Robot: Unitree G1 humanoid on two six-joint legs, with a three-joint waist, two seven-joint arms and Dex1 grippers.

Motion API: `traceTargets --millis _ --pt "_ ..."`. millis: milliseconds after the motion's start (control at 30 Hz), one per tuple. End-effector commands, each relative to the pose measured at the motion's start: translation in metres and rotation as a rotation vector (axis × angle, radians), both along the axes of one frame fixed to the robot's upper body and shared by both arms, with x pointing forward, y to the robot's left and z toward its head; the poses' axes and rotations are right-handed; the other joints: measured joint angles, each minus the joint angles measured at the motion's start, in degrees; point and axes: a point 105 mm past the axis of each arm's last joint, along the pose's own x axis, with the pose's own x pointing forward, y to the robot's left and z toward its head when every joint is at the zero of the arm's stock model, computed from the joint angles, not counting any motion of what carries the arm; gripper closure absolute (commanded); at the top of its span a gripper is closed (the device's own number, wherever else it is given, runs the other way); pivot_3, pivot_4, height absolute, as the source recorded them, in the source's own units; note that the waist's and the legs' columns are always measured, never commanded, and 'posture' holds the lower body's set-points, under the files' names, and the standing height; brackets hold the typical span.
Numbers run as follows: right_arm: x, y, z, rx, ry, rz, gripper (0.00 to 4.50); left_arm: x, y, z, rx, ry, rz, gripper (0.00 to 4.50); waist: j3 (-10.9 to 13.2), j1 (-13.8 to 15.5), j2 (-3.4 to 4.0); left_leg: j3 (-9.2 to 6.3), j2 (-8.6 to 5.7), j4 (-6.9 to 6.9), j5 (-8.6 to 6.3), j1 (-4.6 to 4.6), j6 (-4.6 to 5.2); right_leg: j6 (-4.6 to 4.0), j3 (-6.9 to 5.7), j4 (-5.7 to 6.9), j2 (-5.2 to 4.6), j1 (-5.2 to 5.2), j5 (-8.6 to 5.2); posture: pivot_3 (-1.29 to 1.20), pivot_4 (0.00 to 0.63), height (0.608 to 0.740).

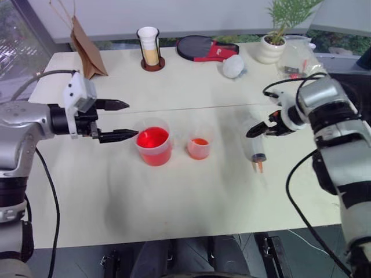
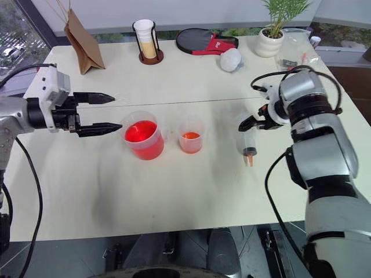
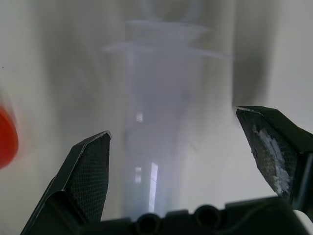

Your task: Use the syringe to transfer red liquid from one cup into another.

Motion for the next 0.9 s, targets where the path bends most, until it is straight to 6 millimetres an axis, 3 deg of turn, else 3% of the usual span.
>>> traceTargets --millis 33,100,233,267,400,467,533,567,600,667,733,800,900 --pt "0.011 0.005 0.012 -0.036 -0.069 0.009 0.26 -0.003 0.001 0.013 -0.031 -0.057 0.013 0.0 0.0 0.03 0.0 -0.01 0.0 0.01 0.0 0.0 0.0 0.0 0.0 0.0 0.0 0.0 0.0 0.0 0.15 0.74" --pt "0.014 0.01 0.009 -0.044 -0.08 0.018 0.85 -0.004 0.001 0.011 -0.037 -0.053 0.017 0.0 0.0 0.09 -0.01 -0.02 -0.01 0.02 0.0 0.0 0.0 0.0 0.0 0.0 0.0 0.01 0.0 0.0 0.15 0.74" --pt "0.015 0.017 0.01 -0.035 -0.072 -0.002 2.93 -0.003 0.002 0.008 -0.039 -0.051 0.028 0.0 -0.01 0.0 -0.02 -0.03 -0.02 0.01 0.01 0.0 -0.01 0.0 0.01 0.0 0.0 0.01 0.0 0.0 0.15 0.74" --pt "0.014 0.015 0.009 -0.033 -0.067 -0.015 3.11 -0.002 0.003 0.009 -0.043 -0.054 0.033 0.0 -0.01 -0.03 -0.02 -0.04 -0.01 0.01 0.01 0.0 -0.02 0.0 0.0 0.0 0.01 0.01 0.0 0.0 0.15 0.74" --pt "0.013 0.014 0.016 0.022 -0.072 -0.077 3.11 0.005 0.004 0.011 -0.052 -0.06 0.043 0.0 -0.01 0.17 -0.02 -0.06 -0.01 0.01 0.03 0.01 -0.04 0.0 0.0 0.01 0.01 0.01 0.0 0.0 0.15 0.74" --pt "0.02 0.021 0.046 0.075 -0.169 -0.048 3.11 0.008 0.007 0.013 -0.058 -0.06 0.053 0.0 -0.01 0.12 -0.01 -0.06 -0.02 0.01 0.03 0.01 -0.05 0.0 0.0 0.01 0.01 0.02 0.0 0.0 0.15 0.74" --pt "0.028 0.034 0.092 0.167 -0.329 0.017 3.11 0.012 0.015 0.018 -0.078 -0.061 0.072 0.0 0.05 0.04 0.08 -0.04 -0.03 0.01 0.03 -0.01 -0.05 0.0 0.0 0.02 0.01 0.0 0.0 0.0 0.15 0.74" --pt "0.029 0.049 0.132 0.266 -0.461 0.092 3.11 0.015 0.02 0.025 -0.106 -0.065 0.085 0.0 0.09 0.02 0.14 -0.03 -0.03 0.0 0.03 -0.03 -0.05 0.0 0.0 0.02 0.01 -0.04 0.0 0.0 0.15 0.74" --pt "0.027 0.059 0.159 0.333 -0.549 0.145 3.11 0.018 0.024 0.03 -0.127 -0.068 0.092 0.0 0.12 -0.02 0.17 -0.02 -0.03 0.0 0.04 -0.05 -0.06 0.0 0.0 0.04 0.01 -0.11 0.0 0.0 0.15 0.74" --pt "0.009 0.092 0.24 0.543 -0.861 0.346 3.11 0.026 0.036 0.043 -0.164 -0.081 0.122 0.0 0.12 -0.39 0.17 0.0 0.0 -0.08 0.05 -0.09 -0.08 0.0 -0.01 0.11 0.03 -0.22 0.0 0.0 0.15 0.74" --pt "-0.017 0.112 0.287 0.703 -1.118 0.504 3.11 0.034 0.045 0.049 -0.169 -0.103 0.158 0.0 0.07 -0.92 0.1 -0.03 0.02 -0.21 0.05 -0.08 -0.09 0.0 -0.04 0.12 0.07 -0.25 0.0 0.0 0.15 0.74" --pt "-0.03 0.134 0.285 0.74 -1.192 0.605 3.11 0.042 0.053 0.05 -0.167 -0.108 0.195 0.0 -0.11 -1.33 -0.21 -0.13 0.04 -0.25 0.05 -0.02 -0.09 0.0 -0.13 0.13 0.09 -0.17 0.0 0.0 0.15 0.74" --pt "-0.047 0.171 0.256 0.82 -1.206 0.726 3.11 0.047 0.062 0.055 -0.182 -0.1 0.216 0.0 -0.4 -1.55 -0.69 -0.1 0.02 -0.18 0.01 0.37 -0.03 0.0 -0.15 0.13 0.07 0.28 0.0 0.0 0.15 0.74"
